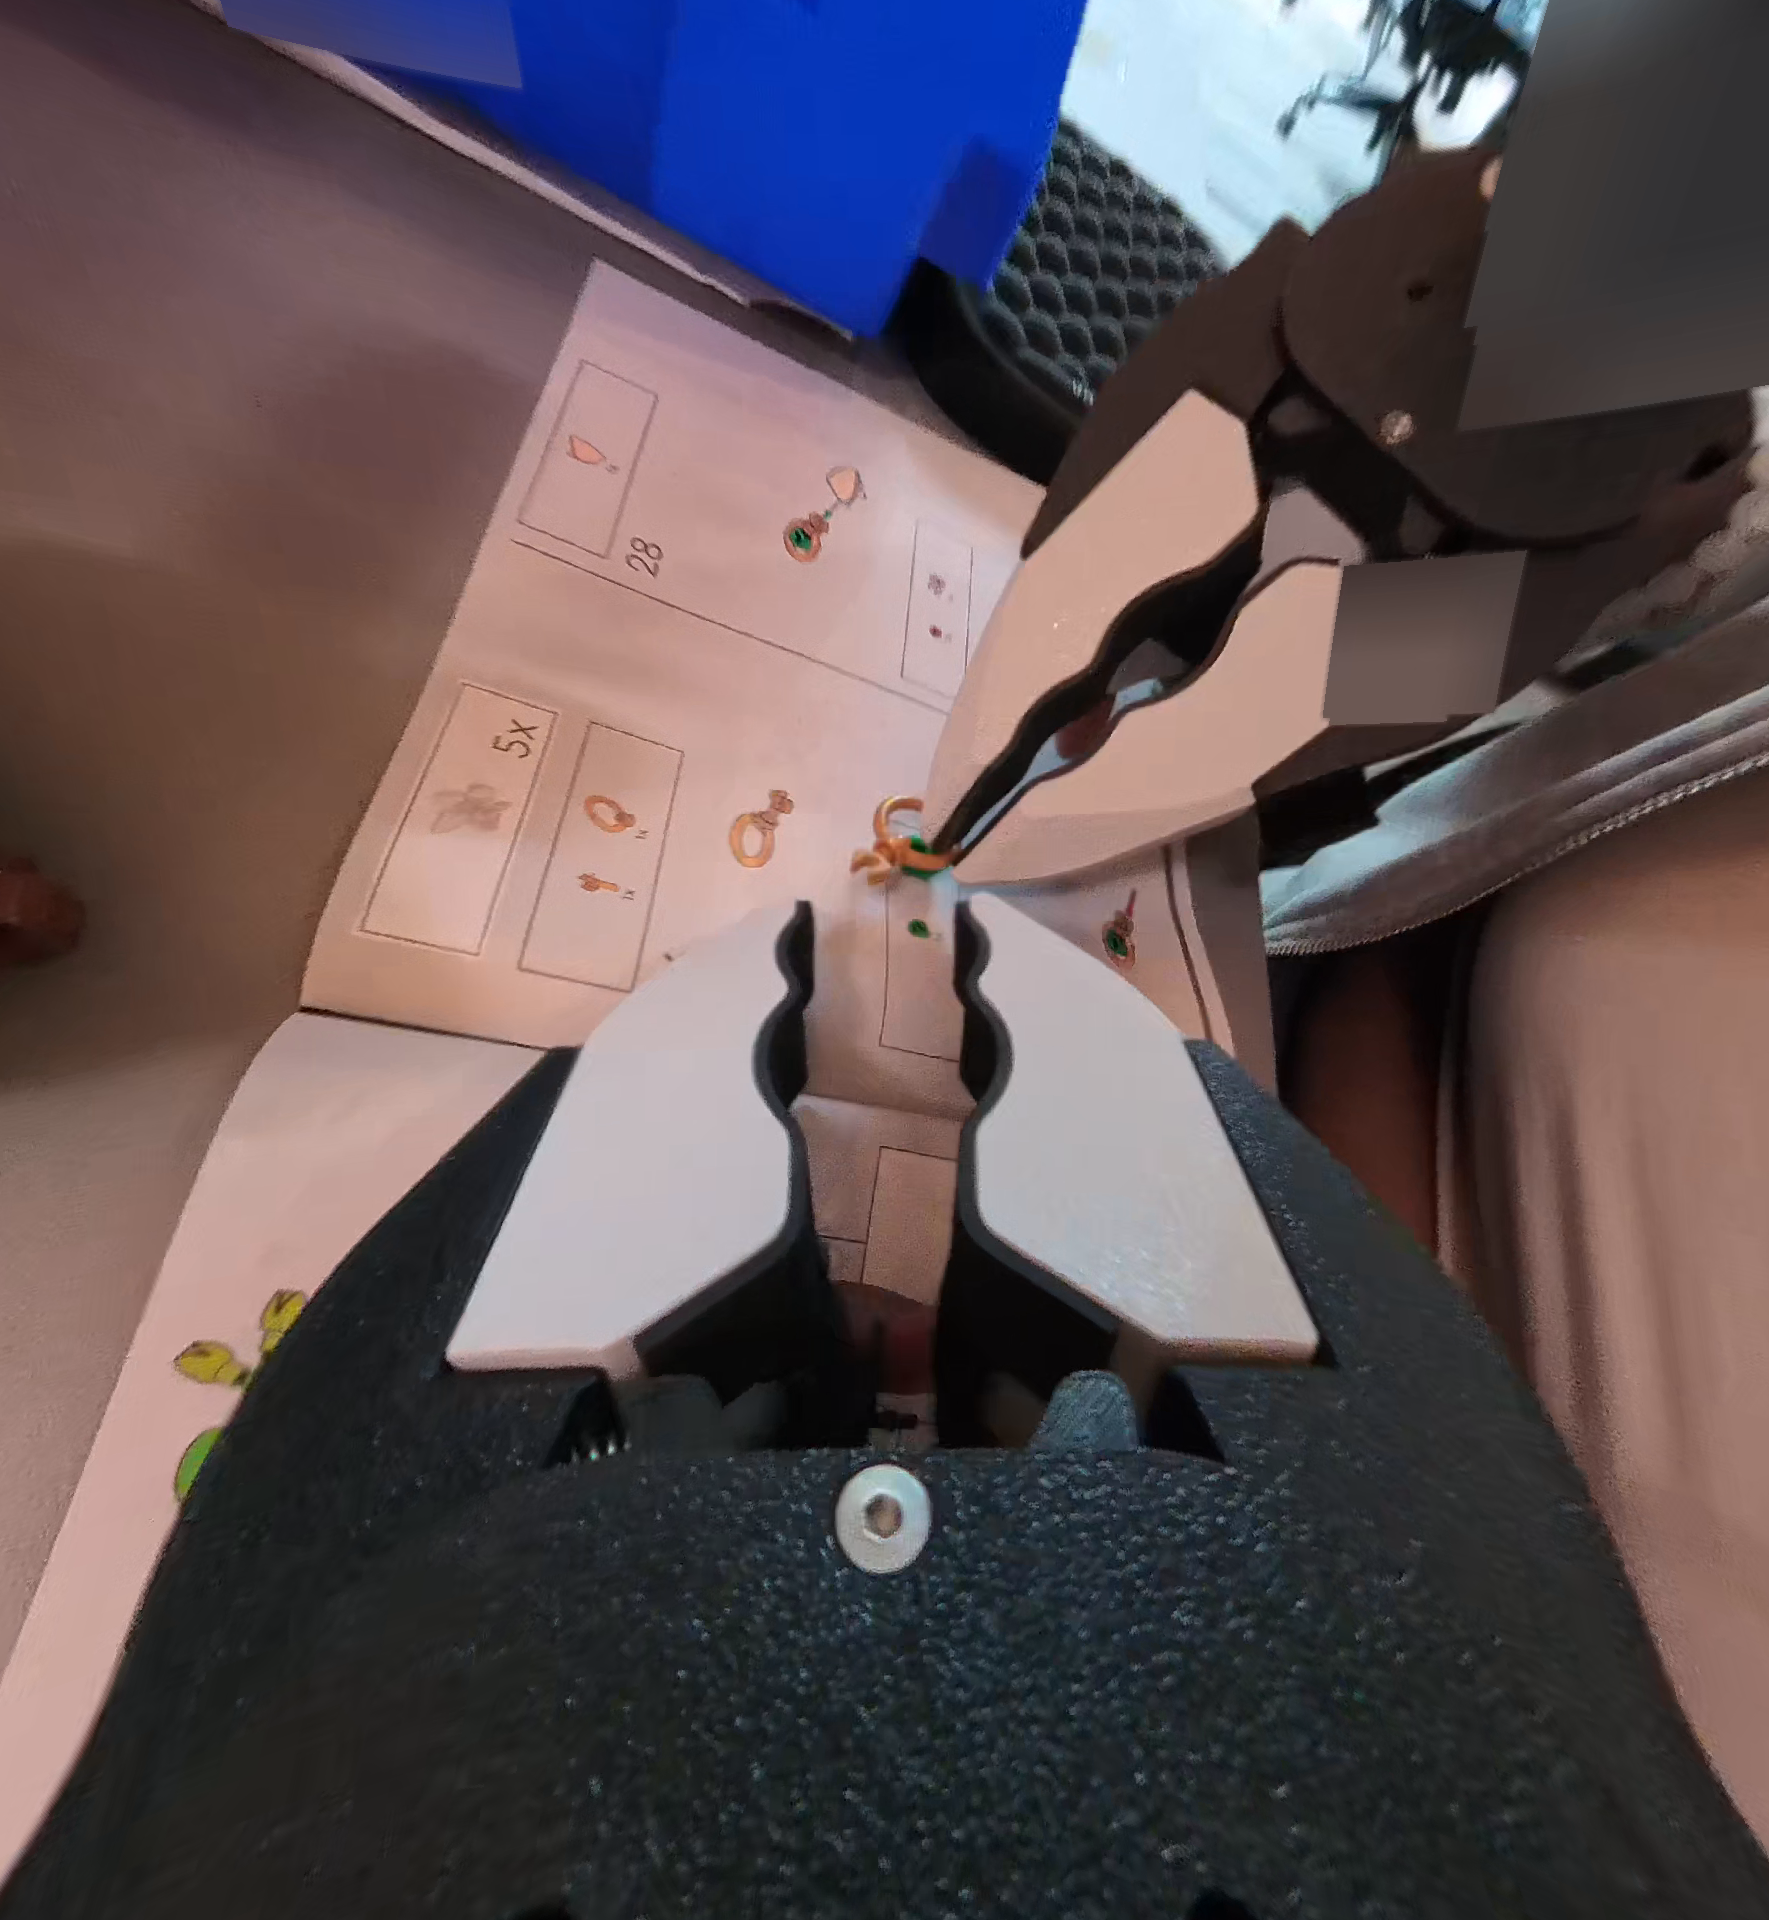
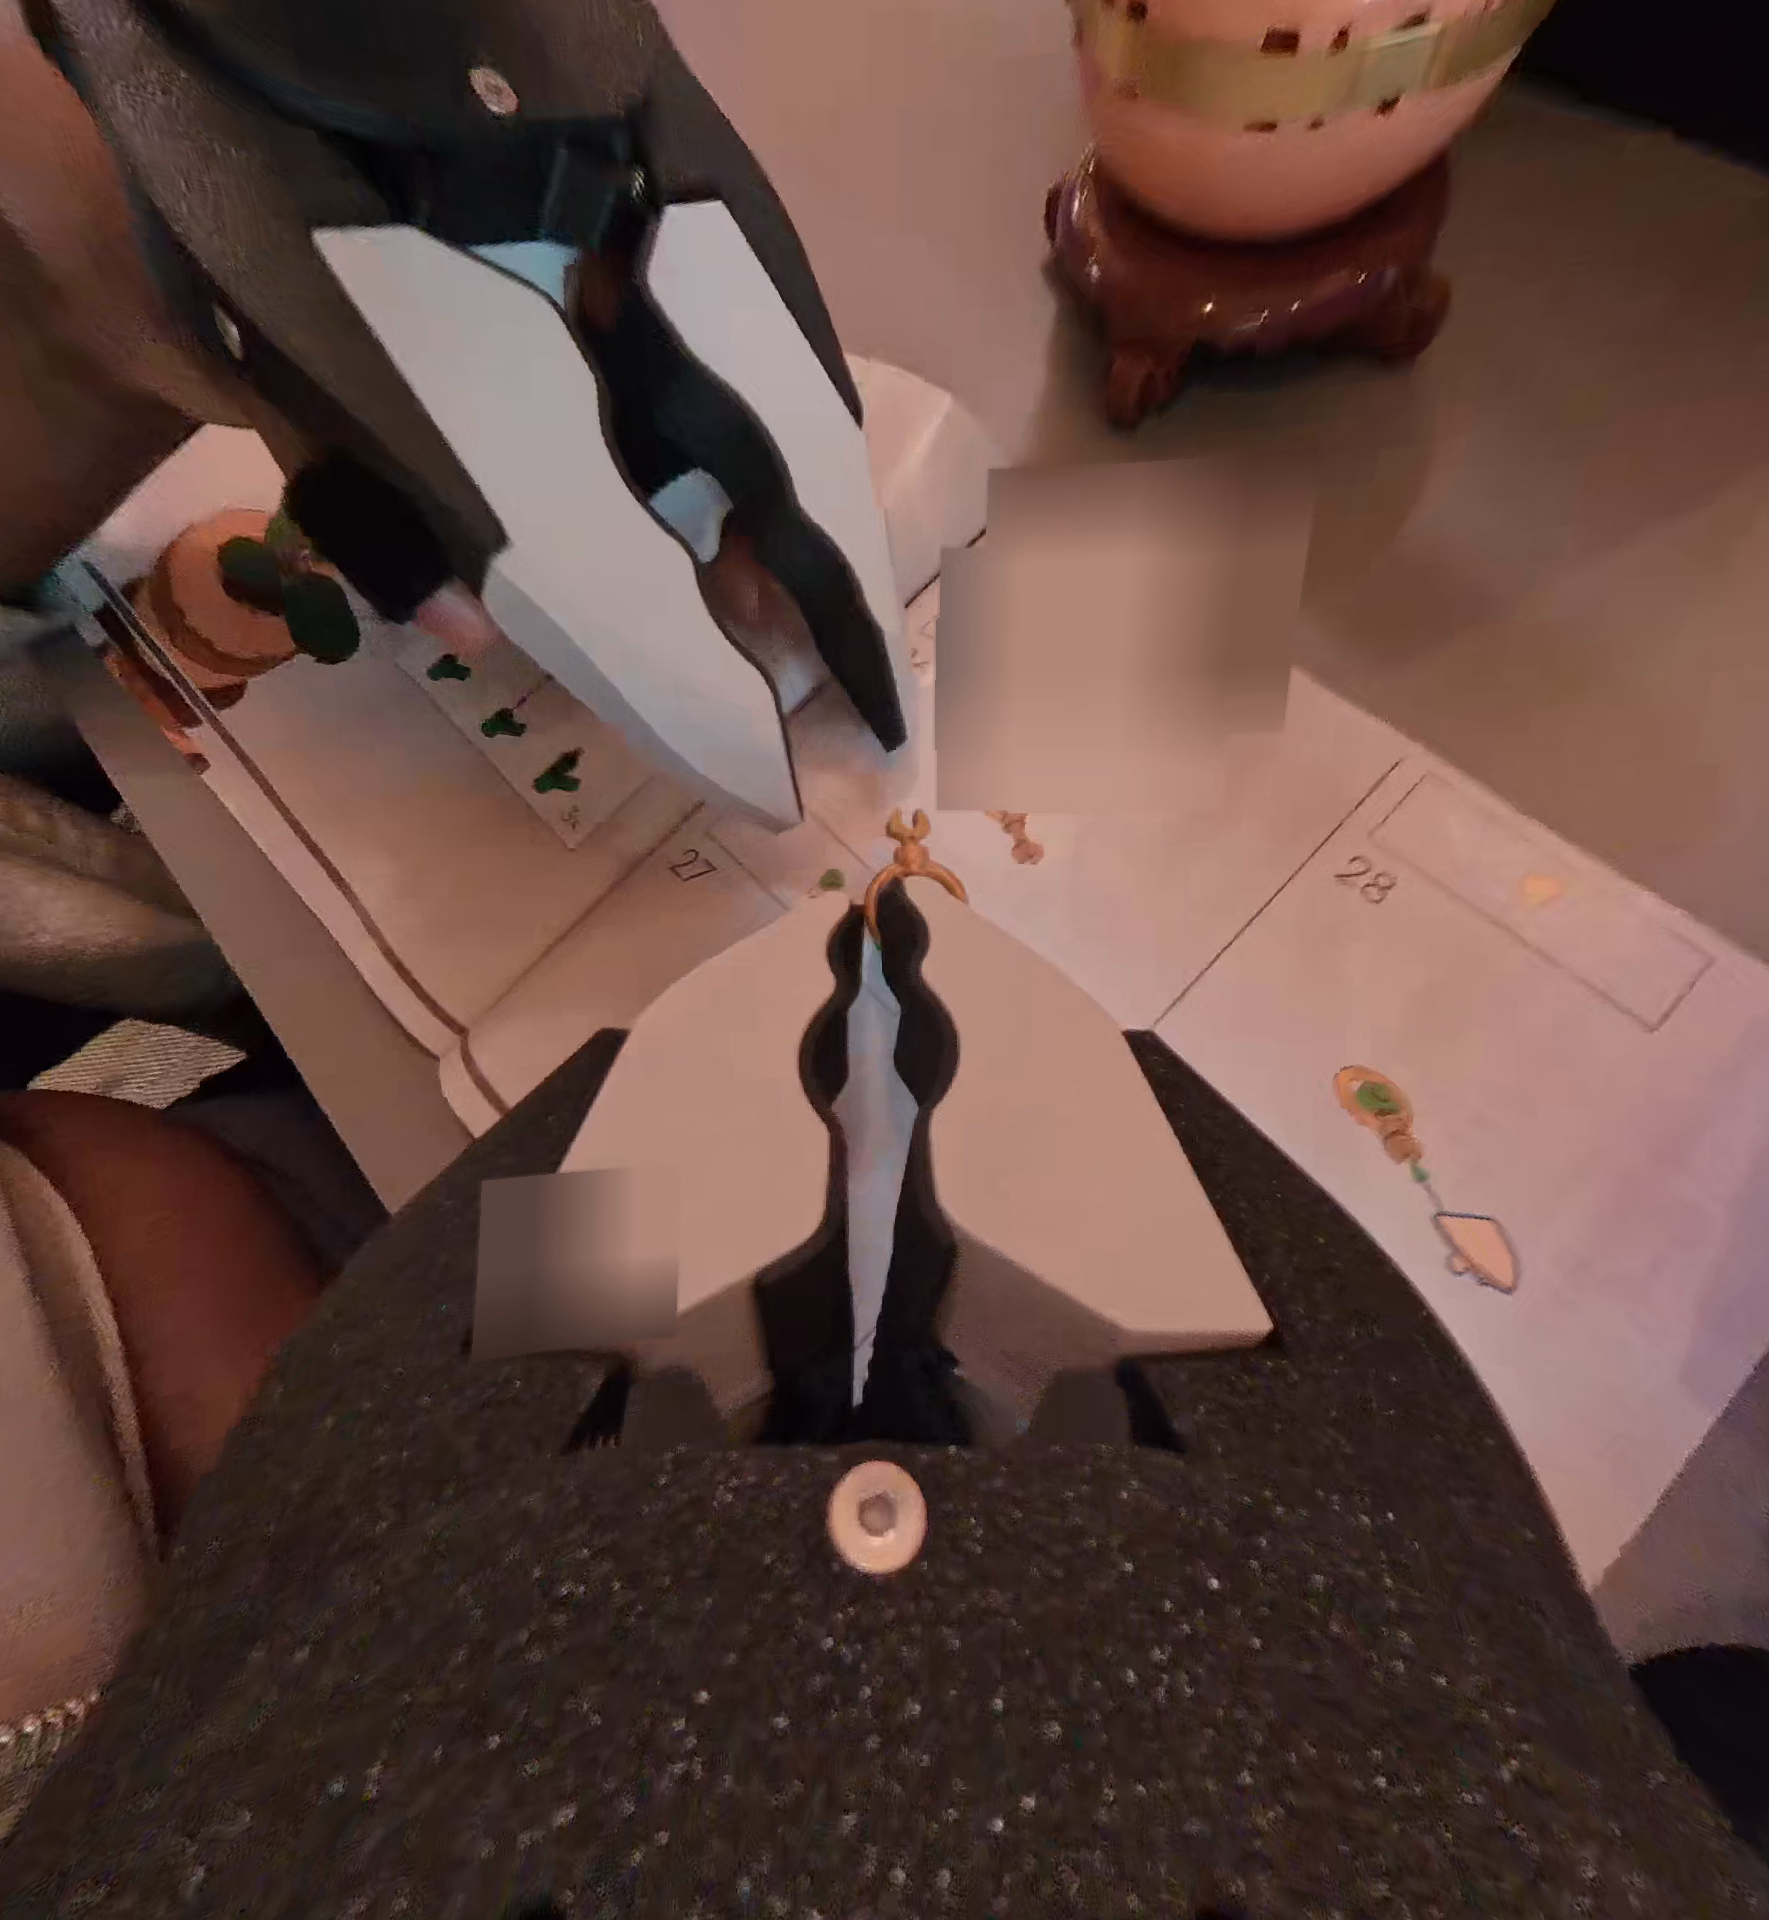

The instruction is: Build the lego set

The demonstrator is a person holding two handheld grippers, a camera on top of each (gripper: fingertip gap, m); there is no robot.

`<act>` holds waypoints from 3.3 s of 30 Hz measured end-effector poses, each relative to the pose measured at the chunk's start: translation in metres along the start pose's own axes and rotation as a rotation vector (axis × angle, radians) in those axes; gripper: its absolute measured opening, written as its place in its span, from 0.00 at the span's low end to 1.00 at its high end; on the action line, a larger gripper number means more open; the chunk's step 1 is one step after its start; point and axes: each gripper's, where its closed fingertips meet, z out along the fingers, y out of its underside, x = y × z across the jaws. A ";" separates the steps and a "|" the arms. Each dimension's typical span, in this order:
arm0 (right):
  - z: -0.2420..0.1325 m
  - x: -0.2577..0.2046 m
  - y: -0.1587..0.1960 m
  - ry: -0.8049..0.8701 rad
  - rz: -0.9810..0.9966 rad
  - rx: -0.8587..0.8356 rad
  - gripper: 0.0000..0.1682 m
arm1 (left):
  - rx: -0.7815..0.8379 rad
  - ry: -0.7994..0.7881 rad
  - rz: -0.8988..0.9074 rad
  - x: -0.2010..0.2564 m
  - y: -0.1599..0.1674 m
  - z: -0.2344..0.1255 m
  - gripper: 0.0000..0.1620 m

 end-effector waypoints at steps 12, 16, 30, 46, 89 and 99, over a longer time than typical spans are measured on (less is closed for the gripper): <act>-0.009 0.002 0.011 0.035 0.021 -0.096 0.21 | -0.012 0.022 -0.071 -0.002 0.004 -0.001 0.17; 0.001 0.008 0.016 0.115 -0.001 -0.124 0.16 | -0.014 0.021 -0.054 0.000 0.004 -0.001 0.16; 0.001 0.008 0.005 0.026 -0.081 -0.081 0.11 | 0.058 0.025 -0.106 -0.004 -0.004 -0.006 0.15; -0.008 -0.006 -0.037 0.058 -0.684 0.010 0.11 | 0.178 0.217 -0.255 0.012 -0.020 -0.009 0.10; 0.001 0.002 0.005 -0.098 -0.520 -0.150 0.03 | 0.206 0.256 -0.235 0.016 -0.023 -0.018 0.03; 0.010 -0.001 -0.007 -0.125 -0.540 -0.123 0.04 | 0.243 0.242 -0.237 0.012 -0.028 -0.026 0.03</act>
